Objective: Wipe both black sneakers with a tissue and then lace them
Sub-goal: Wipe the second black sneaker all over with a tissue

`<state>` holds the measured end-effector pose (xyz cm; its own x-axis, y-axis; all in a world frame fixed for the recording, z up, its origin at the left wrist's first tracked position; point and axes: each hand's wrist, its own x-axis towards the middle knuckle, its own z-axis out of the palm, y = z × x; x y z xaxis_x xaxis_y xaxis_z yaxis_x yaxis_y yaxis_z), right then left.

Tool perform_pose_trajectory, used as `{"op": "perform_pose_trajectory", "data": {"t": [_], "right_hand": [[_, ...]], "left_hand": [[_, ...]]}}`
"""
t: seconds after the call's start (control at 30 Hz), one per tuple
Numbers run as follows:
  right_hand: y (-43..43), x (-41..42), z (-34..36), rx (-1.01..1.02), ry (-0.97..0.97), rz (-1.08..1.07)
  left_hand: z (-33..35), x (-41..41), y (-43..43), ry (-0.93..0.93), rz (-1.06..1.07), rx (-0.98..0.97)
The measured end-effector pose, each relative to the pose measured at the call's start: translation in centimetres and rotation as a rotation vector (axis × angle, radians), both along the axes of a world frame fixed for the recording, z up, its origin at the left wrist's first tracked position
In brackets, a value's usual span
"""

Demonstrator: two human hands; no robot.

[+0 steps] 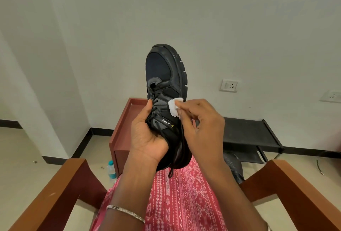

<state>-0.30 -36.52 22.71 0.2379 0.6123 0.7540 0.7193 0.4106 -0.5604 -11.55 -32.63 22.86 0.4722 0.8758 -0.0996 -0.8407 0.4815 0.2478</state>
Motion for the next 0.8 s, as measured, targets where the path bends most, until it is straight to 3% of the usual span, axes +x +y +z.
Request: {"op": "perform_pose_trajectory", "data": {"t": [0.27, 0.53, 0.8], "right_hand": [[-5.1, -1.2, -3.4, -0.123, -0.113, 0.039], [-2.0, -2.0, -0.7, -0.045, -0.146, -0.076], [-4.8, -2.6, -2.9, -0.047, -0.237, -0.072]], "left_hand": [[-1.0, -0.9, 1.2, -0.013, 0.093, 0.008], [-0.3, 0.3, -0.1, 0.012, 0.009, 0.002], [-0.2, 0.3, 0.0, 0.037, 0.052, 0.005]]}}
